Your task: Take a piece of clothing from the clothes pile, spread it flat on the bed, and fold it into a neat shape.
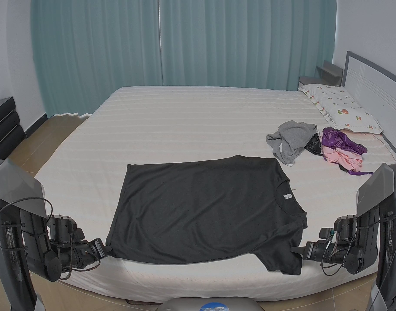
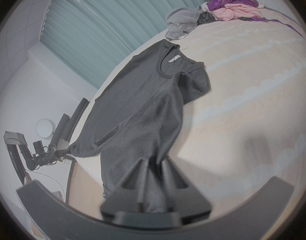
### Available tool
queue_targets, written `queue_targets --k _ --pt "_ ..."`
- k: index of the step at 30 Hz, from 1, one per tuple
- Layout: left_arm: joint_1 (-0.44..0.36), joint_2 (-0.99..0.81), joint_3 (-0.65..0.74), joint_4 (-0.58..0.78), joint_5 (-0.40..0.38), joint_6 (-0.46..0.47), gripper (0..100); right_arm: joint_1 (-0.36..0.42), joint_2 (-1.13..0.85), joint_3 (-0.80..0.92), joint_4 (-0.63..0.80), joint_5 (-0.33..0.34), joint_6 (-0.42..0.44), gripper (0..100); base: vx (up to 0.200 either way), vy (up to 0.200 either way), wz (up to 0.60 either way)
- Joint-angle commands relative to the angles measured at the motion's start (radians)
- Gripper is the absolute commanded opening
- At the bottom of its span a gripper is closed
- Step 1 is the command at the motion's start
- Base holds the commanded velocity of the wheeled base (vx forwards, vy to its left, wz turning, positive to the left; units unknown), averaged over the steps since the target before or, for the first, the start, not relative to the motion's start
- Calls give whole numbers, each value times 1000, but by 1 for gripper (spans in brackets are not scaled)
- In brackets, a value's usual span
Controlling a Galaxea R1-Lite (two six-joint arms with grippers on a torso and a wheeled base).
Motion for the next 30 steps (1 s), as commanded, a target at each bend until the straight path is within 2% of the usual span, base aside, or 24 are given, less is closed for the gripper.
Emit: queue_targets --k 1,7,12,15,19,25,30 --pt "0 -2 1 -1 1 0 0 -30 -13 21 -16 2 3 0 0 0 0" --pt "3 -14 10 -1 6 6 0 -81 -53 88 -16 19 5 0 0 0 0" --pt "3 -17 16 1 7 14 0 -84 -119 196 -16 97 3 0 0 0 0" --pt "8 -30 27 5 9 30 0 -84 -116 196 -13 90 6 0 0 0 0" --pt "8 -36 51 2 10 80 0 -128 -120 196 23 100 5 0 0 0 0" --pt "15 -33 61 4 12 113 0 -144 -162 196 152 103 -64 0 0 0 0" --pt "17 -33 99 1 12 185 0 -180 -241 196 299 109 -167 0 0 0 0"
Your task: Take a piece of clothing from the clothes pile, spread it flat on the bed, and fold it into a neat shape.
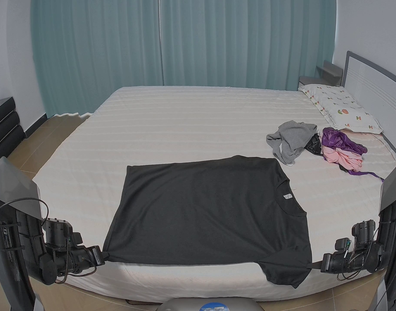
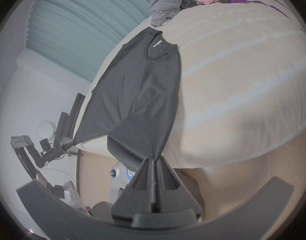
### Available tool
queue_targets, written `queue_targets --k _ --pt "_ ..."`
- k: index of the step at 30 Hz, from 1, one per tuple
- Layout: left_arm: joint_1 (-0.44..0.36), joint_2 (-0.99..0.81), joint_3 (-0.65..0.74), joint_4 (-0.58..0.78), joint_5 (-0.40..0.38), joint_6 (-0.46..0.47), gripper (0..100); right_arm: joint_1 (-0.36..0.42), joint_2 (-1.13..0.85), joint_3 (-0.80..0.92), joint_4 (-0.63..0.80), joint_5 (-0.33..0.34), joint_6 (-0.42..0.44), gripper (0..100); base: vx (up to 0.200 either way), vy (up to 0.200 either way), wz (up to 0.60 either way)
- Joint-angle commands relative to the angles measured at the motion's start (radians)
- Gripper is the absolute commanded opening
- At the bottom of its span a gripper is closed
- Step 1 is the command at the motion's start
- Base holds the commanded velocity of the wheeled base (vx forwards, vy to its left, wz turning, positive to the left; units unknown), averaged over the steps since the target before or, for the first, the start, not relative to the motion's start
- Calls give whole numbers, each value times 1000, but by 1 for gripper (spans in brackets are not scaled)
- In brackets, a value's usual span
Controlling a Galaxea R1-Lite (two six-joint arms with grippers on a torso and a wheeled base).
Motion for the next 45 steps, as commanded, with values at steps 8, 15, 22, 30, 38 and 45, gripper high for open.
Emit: queue_targets --k 8,15,22,30,38,45 --pt "20 -4 67 0 4 118 0 -132 -115 18 204 46 -236 0 0 0 0" --pt "21 -7 78 14 36 165 0 -136 -131 18 251 52 -274 0 0 0 0" --pt "20 -86 78 151 45 224 0 -133 -138 18 274 40 -287 0 0 0 0" --pt "20 -187 78 330 48 320 0 -132 -247 18 409 30 -302 0 0 0 0" --pt "20 -241 78 440 48 382 0 -127 -347 18 540 11 -324 0 0 0 0" --pt "20 -297 78 511 48 406 0 -129 -387 18 615 -11 -328 0 0 0 0"
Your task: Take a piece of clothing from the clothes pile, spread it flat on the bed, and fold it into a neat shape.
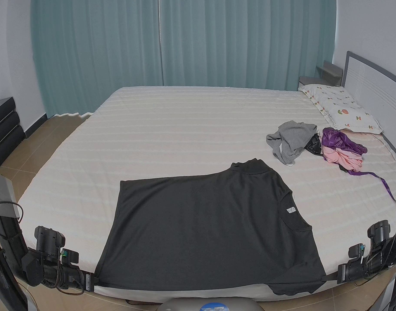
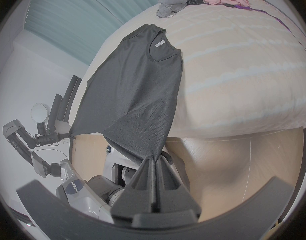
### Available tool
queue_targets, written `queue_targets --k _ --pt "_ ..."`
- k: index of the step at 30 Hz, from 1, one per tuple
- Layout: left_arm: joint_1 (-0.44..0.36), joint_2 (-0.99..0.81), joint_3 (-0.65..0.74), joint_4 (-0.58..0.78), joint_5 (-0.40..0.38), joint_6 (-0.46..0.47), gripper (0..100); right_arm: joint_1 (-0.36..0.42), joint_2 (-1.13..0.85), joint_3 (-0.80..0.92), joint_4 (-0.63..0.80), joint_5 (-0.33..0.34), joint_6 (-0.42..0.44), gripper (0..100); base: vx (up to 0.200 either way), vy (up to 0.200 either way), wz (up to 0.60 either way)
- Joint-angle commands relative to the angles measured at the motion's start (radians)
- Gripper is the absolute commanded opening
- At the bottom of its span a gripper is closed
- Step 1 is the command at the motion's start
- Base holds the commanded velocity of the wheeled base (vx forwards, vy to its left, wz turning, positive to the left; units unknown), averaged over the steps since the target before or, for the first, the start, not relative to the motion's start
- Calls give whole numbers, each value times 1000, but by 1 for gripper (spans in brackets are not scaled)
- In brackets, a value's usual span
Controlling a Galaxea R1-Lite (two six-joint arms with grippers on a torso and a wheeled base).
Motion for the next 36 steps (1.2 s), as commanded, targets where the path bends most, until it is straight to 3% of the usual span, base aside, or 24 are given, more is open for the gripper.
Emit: queue_targets --k 1,13,19,24,25,29,36 --pt "0 -53 16 32 0 14 0 0 -40 17 28 -2 -7 0 0 0 0" --pt "-1 -106 16 135 21 64 0 -2 -68 17 71 -38 -38 0 0 0 0" --pt "-4 -109 -10 126 27 45 0 0 -94 10 -3 -21 -24 0 0 0 0" --pt "-7 -121 -70 104 30 -82 0 3 -78 -3 -79 -18 -1 0 0 0 0" --pt "-10 -139 -97 92 32 -160 0 6 -69 -21 -98 -18 37 0 0 0 0" --pt "-32 -158 -166 86 40 -286 0 14 -65 -64 -124 -19 112 0 0 0 0" --pt "-33 -159 -229 89 43 -374 0 43 -78 -130 -128 -25 149 0 0 0 0"
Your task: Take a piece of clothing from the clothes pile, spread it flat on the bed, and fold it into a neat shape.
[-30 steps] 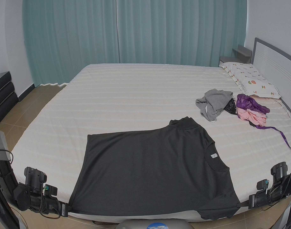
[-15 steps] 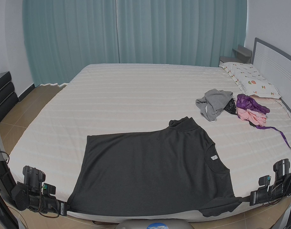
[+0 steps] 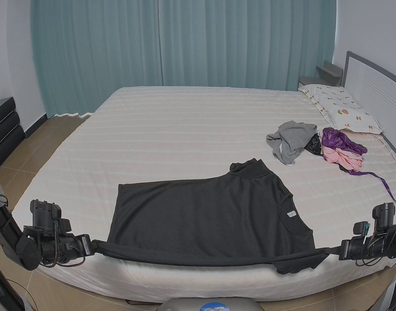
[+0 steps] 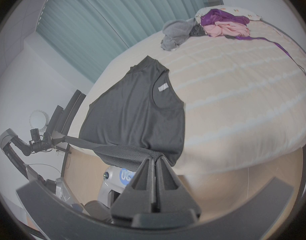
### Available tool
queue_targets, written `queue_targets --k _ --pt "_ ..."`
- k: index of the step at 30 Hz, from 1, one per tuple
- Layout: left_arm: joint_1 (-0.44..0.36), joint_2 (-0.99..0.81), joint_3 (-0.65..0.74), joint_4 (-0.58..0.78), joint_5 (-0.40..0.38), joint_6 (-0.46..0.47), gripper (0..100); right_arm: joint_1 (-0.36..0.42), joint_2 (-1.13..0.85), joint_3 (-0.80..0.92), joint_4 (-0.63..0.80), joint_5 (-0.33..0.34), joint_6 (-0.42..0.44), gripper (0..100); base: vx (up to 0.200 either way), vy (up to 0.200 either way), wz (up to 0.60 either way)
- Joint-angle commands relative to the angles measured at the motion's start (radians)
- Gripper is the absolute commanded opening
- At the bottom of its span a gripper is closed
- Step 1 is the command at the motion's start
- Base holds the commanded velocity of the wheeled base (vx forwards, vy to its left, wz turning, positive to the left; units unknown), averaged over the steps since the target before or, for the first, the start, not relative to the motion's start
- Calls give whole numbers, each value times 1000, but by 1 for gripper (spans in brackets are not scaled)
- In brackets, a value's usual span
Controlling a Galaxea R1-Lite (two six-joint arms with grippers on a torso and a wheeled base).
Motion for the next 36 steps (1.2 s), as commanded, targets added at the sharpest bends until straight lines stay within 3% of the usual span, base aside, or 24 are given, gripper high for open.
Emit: queue_targets --k 1,10,36 --pt "-5 -11 -35 0 3 -9 0 31 -5 -52 -5 -7 38 0 0 0 0" --pt "-5 -14 -22 5 59 -9 0 76 -8 -115 -5 -14 99 0 0 0 0" --pt "-45 65 -138 8 52 -76 0 76 52 -206 11 -16 102 0 0 0 0"
